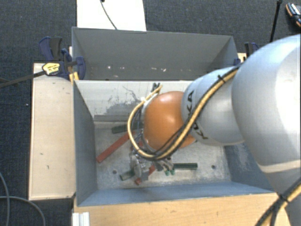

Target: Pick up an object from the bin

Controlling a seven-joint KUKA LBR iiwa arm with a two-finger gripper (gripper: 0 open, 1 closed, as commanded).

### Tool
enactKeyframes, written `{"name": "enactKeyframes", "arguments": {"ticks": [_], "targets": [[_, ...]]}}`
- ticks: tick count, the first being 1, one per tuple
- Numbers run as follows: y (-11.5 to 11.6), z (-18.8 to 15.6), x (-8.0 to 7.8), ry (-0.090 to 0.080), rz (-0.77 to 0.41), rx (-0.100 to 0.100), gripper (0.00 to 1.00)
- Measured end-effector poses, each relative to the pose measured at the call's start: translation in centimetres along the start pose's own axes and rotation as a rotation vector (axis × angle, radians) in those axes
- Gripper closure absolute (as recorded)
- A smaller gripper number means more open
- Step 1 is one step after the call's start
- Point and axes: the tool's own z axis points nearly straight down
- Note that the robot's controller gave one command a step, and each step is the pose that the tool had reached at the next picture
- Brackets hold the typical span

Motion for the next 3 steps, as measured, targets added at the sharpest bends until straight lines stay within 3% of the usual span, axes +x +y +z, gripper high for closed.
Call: {"name": "enactKeyframes", "arguments": {"ticks": [1,3], "targets": [[0.0,-1.3,0.1,0.006,0.001,0.0,1.0],[0.0,-5.4,0.0,0.001,0.002,0.0,1.0]]}}
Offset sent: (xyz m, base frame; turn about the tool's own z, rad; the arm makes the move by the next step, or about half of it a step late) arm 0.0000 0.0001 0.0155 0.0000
